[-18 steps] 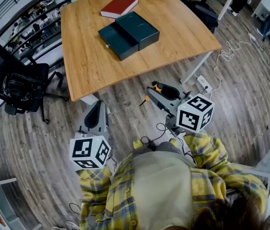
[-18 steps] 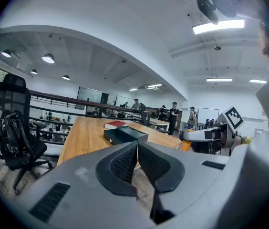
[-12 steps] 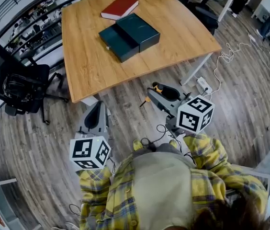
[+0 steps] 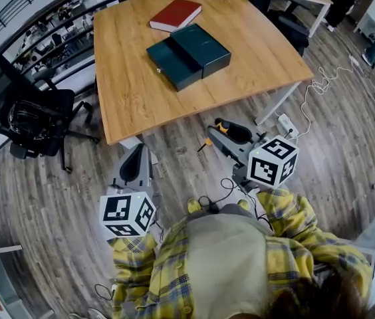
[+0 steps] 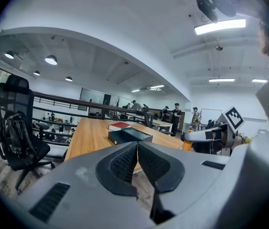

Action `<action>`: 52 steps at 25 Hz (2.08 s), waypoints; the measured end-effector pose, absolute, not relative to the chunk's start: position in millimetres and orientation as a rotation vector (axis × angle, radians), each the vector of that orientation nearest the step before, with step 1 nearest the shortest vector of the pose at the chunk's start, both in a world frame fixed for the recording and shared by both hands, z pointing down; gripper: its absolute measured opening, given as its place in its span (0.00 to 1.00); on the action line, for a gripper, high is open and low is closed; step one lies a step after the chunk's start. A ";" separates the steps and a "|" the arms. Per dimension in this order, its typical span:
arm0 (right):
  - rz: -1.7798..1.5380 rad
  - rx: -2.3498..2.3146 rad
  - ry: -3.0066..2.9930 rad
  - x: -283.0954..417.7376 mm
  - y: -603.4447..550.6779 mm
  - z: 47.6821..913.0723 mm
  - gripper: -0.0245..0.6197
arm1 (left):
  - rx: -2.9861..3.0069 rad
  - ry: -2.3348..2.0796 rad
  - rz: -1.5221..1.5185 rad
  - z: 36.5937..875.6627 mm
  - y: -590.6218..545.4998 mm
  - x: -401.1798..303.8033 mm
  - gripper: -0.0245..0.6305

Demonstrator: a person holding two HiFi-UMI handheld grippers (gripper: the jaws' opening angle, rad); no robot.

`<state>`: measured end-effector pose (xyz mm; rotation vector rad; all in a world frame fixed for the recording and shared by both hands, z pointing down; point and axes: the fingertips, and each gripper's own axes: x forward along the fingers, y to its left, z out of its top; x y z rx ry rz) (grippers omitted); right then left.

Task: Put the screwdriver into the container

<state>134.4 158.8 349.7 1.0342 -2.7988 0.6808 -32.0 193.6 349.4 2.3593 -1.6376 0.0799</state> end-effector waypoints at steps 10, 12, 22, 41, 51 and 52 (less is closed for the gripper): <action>0.651 1.013 -2.806 119.4 157.7 346.0 0.32 | 2.352 -1.653 0.072 351.9 195.4 -45.3 0.05; 0.645 1.019 -2.805 116.7 156.6 345.8 0.32 | 2.351 -1.653 0.071 353.1 196.7 -48.8 0.05; 0.628 0.991 -2.802 92.2 153.1 341.1 0.32 | 2.330 -1.667 0.078 355.4 204.0 -70.7 0.05; 0.609 0.902 -2.837 66.1 109.3 342.0 0.32 | 2.280 -1.745 0.073 359.3 172.1 -89.8 0.05; 0.636 0.907 -2.838 58.2 39.8 339.0 0.31 | 2.278 -1.743 0.102 356.4 108.4 -97.3 0.05; 0.636 0.903 -2.840 56.8 34.0 338.7 0.32 | 2.277 -1.747 0.104 356.0 102.8 -98.5 0.05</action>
